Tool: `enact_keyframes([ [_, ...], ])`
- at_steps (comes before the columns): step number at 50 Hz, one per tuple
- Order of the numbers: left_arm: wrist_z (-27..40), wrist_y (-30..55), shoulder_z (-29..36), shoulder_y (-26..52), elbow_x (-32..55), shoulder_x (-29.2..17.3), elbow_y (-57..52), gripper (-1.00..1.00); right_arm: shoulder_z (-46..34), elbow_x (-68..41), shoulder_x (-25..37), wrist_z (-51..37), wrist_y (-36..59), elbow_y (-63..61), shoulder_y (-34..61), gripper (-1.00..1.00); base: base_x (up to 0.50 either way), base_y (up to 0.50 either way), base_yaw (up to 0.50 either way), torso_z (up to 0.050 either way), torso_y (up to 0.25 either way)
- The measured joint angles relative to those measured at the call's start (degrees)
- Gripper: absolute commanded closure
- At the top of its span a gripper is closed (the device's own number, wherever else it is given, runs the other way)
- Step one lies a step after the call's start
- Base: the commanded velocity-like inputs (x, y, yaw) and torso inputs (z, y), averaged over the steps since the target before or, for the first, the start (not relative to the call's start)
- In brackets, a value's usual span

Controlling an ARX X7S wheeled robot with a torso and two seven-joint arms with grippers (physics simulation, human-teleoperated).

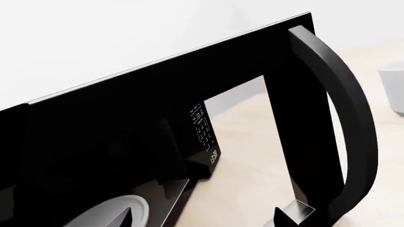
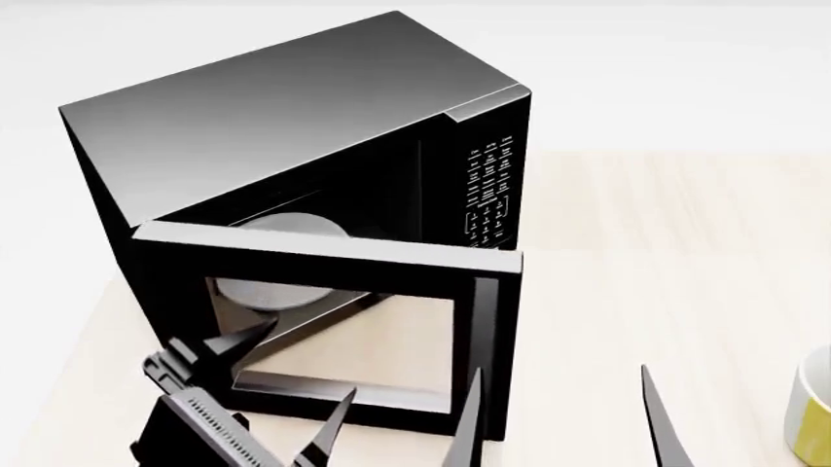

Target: Close the microwave.

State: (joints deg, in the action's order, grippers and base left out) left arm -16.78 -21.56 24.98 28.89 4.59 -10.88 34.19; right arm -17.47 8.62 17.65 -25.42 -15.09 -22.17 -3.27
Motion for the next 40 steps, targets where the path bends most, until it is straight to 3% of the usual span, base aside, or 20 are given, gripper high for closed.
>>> enact_keyframes([
  [40,3.45,-2.73,0.17,4.32,-0.13,2.78,7.62,-1.0,-0.52,-0.43,0.71,-0.73,0.24,-0.01,0.21,-1.0,0.0,0.0,0.0,0.0,0.001],
])
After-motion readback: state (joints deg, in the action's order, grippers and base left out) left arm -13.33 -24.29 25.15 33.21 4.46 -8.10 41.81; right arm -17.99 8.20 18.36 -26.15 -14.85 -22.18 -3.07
